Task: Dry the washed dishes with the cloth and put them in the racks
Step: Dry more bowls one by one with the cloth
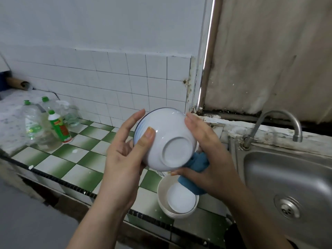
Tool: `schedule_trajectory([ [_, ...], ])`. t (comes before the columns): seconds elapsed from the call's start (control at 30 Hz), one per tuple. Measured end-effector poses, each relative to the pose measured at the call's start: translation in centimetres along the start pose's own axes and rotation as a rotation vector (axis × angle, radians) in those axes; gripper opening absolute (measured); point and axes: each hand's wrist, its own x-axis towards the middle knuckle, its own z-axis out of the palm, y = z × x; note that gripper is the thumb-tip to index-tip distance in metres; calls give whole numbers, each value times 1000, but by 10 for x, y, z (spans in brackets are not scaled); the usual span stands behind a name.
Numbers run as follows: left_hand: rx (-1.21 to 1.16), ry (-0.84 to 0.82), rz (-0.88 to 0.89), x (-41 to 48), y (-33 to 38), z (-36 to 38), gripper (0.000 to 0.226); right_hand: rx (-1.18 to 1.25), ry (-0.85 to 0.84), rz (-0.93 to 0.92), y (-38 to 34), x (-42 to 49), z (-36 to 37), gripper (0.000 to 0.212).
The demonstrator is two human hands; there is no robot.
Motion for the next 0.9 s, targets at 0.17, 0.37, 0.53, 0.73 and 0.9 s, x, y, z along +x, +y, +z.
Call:
schedule_trajectory([
  [0.17,179,-269,5,-13,-12,16,85,-58,50,86,-2,-27,-24,97],
  [0.37,512,-531,28,-28,-24,49,123,-84,83,208,-3,-66,-73,90],
  [0.53,651,-612,163,-55,-32,100,106,-110,108,287,-10,-111,-129,91],
  [0.73,596,-666,147,-114,-58,169,103,-161,111,364,-20,-182,-202,92],
  [0.9,537,-730,120,-167,-78,230,99,-220,128,412,-25,-241,-266,92],
])
